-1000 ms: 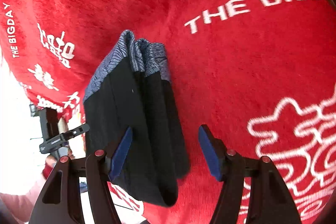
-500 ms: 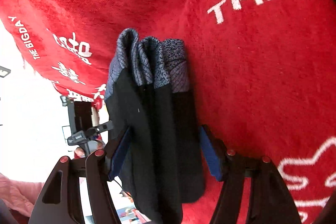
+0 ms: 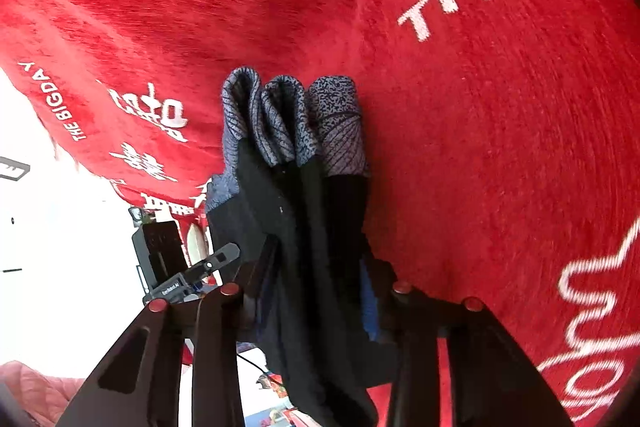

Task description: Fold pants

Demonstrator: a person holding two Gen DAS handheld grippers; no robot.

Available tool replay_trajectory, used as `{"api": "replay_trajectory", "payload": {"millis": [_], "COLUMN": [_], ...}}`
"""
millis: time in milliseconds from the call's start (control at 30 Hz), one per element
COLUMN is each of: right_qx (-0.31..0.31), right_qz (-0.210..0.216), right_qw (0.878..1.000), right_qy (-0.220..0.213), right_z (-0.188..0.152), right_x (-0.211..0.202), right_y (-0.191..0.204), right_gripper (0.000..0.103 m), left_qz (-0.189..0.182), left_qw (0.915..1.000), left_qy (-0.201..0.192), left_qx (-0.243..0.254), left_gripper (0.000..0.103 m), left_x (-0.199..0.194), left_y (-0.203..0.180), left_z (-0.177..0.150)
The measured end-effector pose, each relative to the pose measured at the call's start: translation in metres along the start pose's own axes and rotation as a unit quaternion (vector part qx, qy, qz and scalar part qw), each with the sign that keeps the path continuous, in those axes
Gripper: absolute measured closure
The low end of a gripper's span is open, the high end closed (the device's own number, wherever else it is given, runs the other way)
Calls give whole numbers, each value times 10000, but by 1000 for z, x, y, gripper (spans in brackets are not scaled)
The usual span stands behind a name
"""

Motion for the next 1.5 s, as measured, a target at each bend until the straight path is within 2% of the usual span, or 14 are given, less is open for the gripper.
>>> {"api": "replay_trajectory", "payload": {"millis": [267,467,667,933,1233,1267,1367,1433,1500], "right_qx": [1,34,57,371,199,191,180,135,58], "right_qz": [108,197,185,86,-289,-300,-306,-355,-489], "right_qw": [9999,9997,9998,9992,9988,9986,9981,9977,9969], "right_qy": [64,124,38,-140,-327,-383,-507,-566,-621], "right_z": [-14,-36,-64,-107,-139,-138,-137,-137,-138], "right_x": [-23,-55,-71,-58,-39,-38,-37,-37,-40], "right_y": [11,11,7,-8,-19,-20,-25,-27,-29], "right_gripper": [65,65,65,65,64,63,61,59,57], "left_qz": [-85,-48,-17,88,269,250,329,421,450], "left_qw": [9999,9996,9997,9999,9995,9995,9985,9979,9977], "left_qy": [-123,-274,-252,-89,-139,-204,-419,-491,-498], "left_qx": [-41,-31,-70,112,50,61,126,67,-64], "left_gripper": [42,42,42,42,42,41,30,15,15], "left_x": [-25,-49,-62,-69,-63,-62,-59,-56,-56], "left_y": [-24,-47,-56,-34,5,7,13,20,23], "left_z": [-9,-30,-55,-86,-116,-117,-115,-114,-114]}}
Point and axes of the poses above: each gripper's, at about its wrist camera, not at the fingertips, and x roughly the way its jaws point, y to its left, z to its top, the point moved 8 cm from there along x, roughly the way its jaws point, and after that the axes turned 13 degrees about -y, right-handed, at the moved point
